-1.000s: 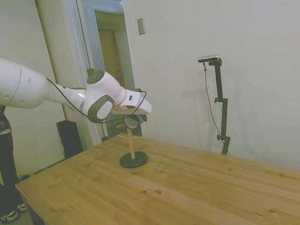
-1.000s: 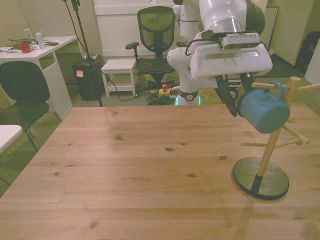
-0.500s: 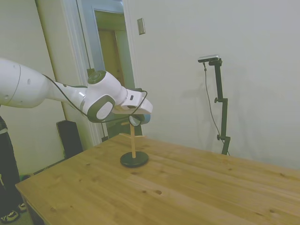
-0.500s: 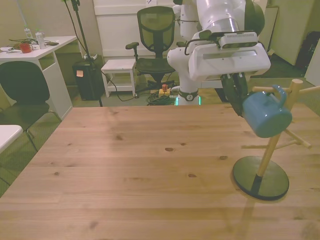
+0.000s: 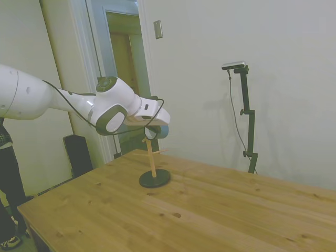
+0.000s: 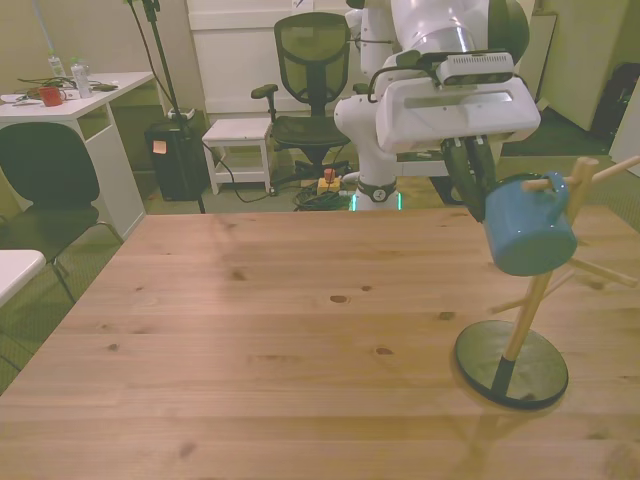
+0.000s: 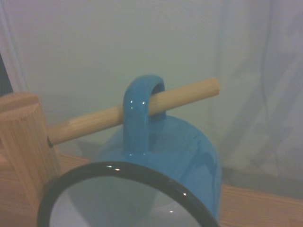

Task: Unload the mug

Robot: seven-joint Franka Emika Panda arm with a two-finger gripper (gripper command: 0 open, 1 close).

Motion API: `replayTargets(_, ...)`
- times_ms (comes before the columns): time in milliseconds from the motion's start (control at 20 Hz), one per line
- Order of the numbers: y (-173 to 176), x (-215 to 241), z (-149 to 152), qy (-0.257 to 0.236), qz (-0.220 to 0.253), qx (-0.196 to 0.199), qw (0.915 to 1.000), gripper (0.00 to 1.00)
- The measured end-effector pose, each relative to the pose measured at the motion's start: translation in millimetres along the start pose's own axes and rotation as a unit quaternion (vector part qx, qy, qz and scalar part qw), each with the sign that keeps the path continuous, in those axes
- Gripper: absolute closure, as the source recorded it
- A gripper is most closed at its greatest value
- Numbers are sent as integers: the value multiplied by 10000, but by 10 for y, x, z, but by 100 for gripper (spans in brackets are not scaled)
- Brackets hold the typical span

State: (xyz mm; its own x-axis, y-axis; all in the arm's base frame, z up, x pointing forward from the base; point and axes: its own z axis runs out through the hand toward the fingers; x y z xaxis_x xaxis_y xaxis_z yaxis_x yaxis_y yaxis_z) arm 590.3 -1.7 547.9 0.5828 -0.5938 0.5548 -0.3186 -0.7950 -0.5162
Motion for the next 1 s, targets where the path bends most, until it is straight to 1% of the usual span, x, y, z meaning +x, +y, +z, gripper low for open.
replayTargets(450, 16, -11, -183, 48, 37, 114, 9999, 100)
replayTargets(700, 32, 12, -198, 64, 99, 139, 9998, 100)
replayTargets(1000, -30, 86, -270, 150, 137, 227, 9995, 100)
